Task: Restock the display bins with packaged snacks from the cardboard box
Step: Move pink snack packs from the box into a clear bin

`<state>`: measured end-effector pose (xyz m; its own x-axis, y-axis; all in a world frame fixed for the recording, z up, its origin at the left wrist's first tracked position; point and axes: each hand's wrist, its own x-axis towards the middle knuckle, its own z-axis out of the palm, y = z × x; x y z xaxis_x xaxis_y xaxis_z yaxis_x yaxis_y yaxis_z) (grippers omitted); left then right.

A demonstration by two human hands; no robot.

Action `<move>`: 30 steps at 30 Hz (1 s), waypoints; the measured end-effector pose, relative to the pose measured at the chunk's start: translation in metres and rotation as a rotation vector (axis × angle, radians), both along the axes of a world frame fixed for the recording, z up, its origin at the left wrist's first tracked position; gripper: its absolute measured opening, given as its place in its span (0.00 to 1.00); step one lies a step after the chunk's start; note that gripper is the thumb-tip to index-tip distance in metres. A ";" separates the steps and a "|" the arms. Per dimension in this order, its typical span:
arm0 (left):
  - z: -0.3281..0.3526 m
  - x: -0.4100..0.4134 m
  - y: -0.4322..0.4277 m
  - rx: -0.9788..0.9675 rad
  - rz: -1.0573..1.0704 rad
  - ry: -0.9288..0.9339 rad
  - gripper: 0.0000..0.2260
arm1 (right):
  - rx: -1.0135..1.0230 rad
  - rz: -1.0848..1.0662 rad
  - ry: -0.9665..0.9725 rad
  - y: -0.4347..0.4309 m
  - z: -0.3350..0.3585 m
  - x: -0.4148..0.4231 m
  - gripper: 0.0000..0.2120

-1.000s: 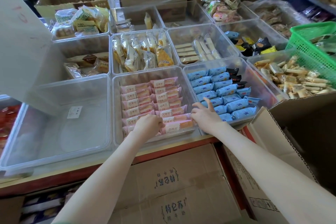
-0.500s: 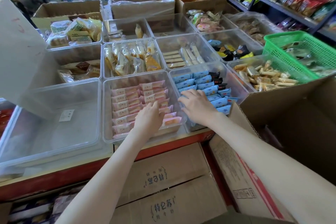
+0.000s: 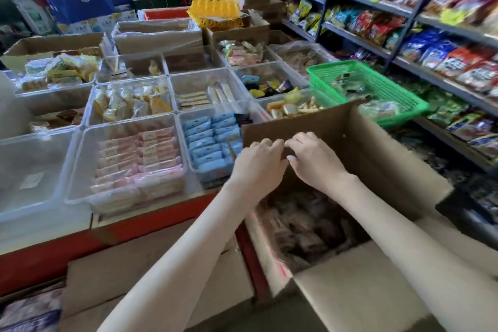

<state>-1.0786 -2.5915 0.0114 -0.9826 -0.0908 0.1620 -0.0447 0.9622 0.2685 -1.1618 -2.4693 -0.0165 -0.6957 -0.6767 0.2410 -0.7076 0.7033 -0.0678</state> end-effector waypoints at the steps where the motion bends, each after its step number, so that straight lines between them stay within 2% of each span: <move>1: -0.004 -0.006 0.025 -0.021 -0.002 -0.035 0.16 | 0.011 -0.012 -0.020 0.024 -0.005 -0.001 0.14; 4: -0.024 -0.031 0.083 -0.035 0.012 -0.188 0.14 | 0.066 -0.046 -0.090 0.086 -0.025 -0.009 0.15; 8: -0.061 -0.057 0.127 0.054 0.029 -0.477 0.15 | 0.118 -0.087 -0.206 0.135 -0.049 -0.021 0.16; 15: -0.147 -0.077 0.144 0.125 0.224 -0.560 0.18 | 0.177 -0.068 -0.359 0.156 -0.105 -0.049 0.17; 20: -0.209 -0.087 0.139 0.105 0.204 -0.607 0.24 | 0.276 -0.015 -0.504 0.150 -0.156 -0.080 0.19; 30: -0.281 -0.087 0.117 -0.190 0.159 -0.853 0.27 | 0.626 0.186 -0.650 0.120 -0.245 -0.117 0.25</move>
